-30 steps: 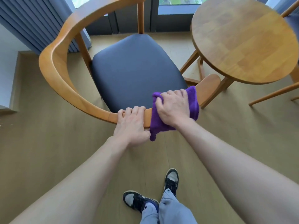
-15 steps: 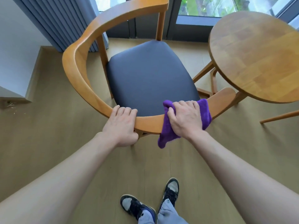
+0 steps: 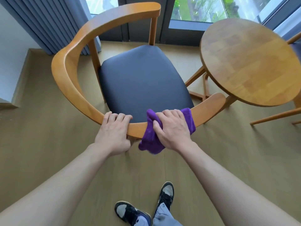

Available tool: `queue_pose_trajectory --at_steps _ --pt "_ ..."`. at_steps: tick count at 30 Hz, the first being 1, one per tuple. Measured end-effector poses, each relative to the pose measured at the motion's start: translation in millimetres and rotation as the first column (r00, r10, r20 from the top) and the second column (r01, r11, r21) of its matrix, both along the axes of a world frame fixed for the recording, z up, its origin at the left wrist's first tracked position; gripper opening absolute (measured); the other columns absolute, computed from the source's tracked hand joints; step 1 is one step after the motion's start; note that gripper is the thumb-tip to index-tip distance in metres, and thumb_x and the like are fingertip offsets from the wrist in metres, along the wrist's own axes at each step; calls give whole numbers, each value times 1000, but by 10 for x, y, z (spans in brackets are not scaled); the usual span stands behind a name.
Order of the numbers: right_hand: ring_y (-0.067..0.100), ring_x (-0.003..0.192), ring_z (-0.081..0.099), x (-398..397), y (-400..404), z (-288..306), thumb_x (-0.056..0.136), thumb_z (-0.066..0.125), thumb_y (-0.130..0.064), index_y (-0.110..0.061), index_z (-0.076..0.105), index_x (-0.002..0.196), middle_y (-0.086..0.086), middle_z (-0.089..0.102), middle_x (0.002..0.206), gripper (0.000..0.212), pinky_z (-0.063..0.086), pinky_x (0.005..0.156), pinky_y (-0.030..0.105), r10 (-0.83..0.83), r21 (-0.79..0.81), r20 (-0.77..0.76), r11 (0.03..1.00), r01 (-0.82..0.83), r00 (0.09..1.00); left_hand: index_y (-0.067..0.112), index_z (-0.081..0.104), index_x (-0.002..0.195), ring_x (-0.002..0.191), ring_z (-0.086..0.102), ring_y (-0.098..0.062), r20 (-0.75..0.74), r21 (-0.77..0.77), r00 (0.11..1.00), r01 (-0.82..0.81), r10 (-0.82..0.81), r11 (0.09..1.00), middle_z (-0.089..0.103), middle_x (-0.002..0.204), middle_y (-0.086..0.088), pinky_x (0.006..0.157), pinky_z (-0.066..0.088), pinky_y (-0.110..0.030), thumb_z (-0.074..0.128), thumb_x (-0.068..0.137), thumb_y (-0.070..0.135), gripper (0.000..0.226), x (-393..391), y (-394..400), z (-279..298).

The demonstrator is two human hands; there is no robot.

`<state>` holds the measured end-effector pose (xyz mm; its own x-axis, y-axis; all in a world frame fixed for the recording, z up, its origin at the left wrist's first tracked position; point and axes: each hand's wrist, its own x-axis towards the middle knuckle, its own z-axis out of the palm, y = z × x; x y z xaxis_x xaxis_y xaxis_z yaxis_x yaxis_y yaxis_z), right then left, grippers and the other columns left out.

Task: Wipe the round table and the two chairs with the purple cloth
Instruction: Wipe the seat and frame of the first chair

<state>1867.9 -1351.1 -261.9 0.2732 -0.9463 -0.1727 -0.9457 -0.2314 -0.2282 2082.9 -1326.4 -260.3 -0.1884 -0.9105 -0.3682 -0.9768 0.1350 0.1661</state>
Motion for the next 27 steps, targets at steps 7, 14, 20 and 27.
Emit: queue_pose_trajectory --at_steps 7,14,20,27 --pt "30 113 51 926 233 12 97 18 -42 -19 65 103 3 65 113 52 19 118 47 -152 82 68 986 147 986 19 38 138 136 36 -22 -126 16 991 -30 32 999 47 131 2 125 3 -40 37 87 34 53 50 14 20" --pt "15 113 48 1168 214 134 92 21 -26 -17 56 92 -9 60 102 36 5 121 48 -222 350 481 935 46 848 20 54 117 117 36 -11 -695 34 587 -550 415 834 49 123 7 100 32 -24 53 84 37 37 62 429 143" --pt "14 114 62 846 84 273 91 33 -27 -13 73 111 1 72 116 47 43 107 41 -358 440 693 898 27 626 26 45 98 89 54 -24 -660 -29 541 -711 521 703 57 93 6 70 32 -33 59 98 22 14 -1 440 78" --pt "18 107 58 242 -134 -11 104 46 -23 -15 66 115 2 64 116 25 47 99 46 -202 97 381 979 178 902 21 53 101 93 53 -25 -541 -320 719 -656 436 683 57 98 0 77 43 -39 62 95 22 10 692 -101 308"
